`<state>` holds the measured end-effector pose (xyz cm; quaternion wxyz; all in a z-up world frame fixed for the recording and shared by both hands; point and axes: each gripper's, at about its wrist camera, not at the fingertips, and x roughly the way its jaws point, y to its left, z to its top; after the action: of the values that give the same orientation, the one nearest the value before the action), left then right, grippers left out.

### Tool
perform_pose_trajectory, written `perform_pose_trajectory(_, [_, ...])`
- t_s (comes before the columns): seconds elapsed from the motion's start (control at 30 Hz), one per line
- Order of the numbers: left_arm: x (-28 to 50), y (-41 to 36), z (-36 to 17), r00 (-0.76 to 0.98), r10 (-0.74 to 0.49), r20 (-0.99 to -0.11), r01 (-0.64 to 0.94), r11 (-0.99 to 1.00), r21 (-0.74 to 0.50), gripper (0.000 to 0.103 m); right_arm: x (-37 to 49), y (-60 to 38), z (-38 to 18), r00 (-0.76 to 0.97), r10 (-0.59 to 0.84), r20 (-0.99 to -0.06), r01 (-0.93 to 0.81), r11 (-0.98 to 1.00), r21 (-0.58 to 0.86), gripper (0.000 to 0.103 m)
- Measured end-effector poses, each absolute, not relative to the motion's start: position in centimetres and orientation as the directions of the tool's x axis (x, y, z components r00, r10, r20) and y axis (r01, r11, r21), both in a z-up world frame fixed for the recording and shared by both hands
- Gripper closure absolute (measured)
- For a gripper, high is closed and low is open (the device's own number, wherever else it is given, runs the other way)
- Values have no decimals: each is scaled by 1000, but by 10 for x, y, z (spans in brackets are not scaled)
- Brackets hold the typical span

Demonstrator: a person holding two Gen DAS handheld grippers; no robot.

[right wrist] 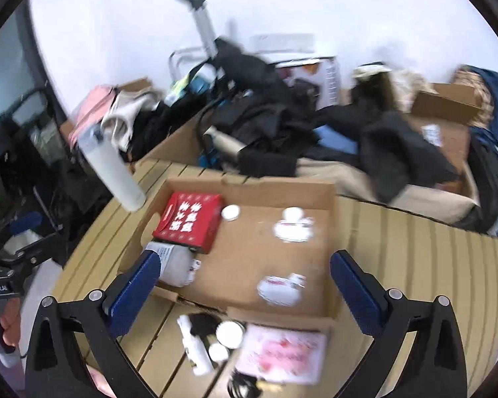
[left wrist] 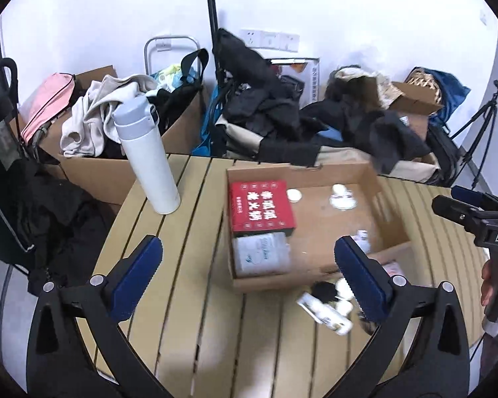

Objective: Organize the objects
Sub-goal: 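Open the grippers and withdraw from the cardboard box, then grasp the white spray bottle with the left gripper while the right grasps the black cable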

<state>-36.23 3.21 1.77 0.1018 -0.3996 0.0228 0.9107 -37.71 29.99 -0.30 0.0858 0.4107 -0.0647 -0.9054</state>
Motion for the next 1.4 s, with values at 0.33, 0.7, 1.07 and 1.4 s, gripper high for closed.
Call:
perform_pose_trajectory(0.33, [-309, 58, 16, -649, 161, -744, -241, -971, 0, 0, -306, 301, 22, -684, -186, -706, 166, -981, 98, 0])
perform_pose_trajectory(0.7, [-197, 39, -99, -552, 141, -822, -113, -989, -94, 0, -171, 291, -51, -688, -244, -683, 166, -970, 179, 1])
perform_pose_trajectory(1.07, [-237, 82, -121, -533, 290, -794, -223, -954, -199, 2, -177, 290, -111, -601, -290, -745, 147, -956, 254, 30])
perform_pose_trajectory(1.4, [-345, 124, -183, -420, 238, -876, -144, -970, -195, 48, -190, 292, -144, -525, -288, -801, 137, -958, 254, 30])
